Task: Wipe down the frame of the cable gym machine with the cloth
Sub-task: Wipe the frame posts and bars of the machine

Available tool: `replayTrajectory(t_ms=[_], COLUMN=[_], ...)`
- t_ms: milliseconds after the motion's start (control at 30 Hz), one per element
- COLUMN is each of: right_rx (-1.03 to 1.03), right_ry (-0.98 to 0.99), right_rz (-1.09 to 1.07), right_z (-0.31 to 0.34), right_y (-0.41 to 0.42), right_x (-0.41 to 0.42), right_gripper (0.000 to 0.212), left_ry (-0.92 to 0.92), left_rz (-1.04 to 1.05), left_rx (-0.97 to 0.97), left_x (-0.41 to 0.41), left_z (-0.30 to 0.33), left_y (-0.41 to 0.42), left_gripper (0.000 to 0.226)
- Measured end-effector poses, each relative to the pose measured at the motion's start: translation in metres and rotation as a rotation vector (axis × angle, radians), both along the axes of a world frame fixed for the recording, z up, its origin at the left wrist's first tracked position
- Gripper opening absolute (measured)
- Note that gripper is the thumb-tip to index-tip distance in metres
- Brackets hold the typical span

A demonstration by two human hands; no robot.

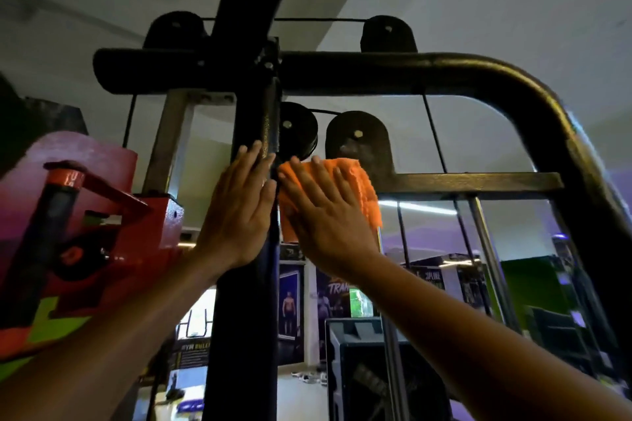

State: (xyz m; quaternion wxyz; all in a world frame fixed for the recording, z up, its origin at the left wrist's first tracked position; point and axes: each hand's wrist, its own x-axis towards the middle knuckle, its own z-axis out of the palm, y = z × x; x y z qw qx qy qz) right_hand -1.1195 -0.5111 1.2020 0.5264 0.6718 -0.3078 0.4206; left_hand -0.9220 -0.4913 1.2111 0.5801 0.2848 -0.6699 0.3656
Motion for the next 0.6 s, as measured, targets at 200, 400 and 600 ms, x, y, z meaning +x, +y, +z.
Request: replayTrajectory(t_ms=[200, 400, 600], right_rx=[-0.048, -0.023, 0.022], right_ry=[-0.238, -0.052, -0.237], right_rz=[-0.013, -0.038, -0.053], right_z=[0.011, 0.007, 0.014], right_y=[-0.002, -0.001, 0.009], right_x=[-0.025, 0.020, -0.017], right_gripper=[0.069, 0.068, 0.064], left_ry=[0.027, 0.040, 0.015], left_rz=[-0.052, -0.143, -0.092], left_rx=[-0.003, -0.006, -0.040], left_x=[0.001, 0.000, 0.001], left_z=[-0.001, -0.002, -0.001], left_y=[-0.006, -0.004, -0.011], left_gripper=[0.062, 0.062, 0.062])
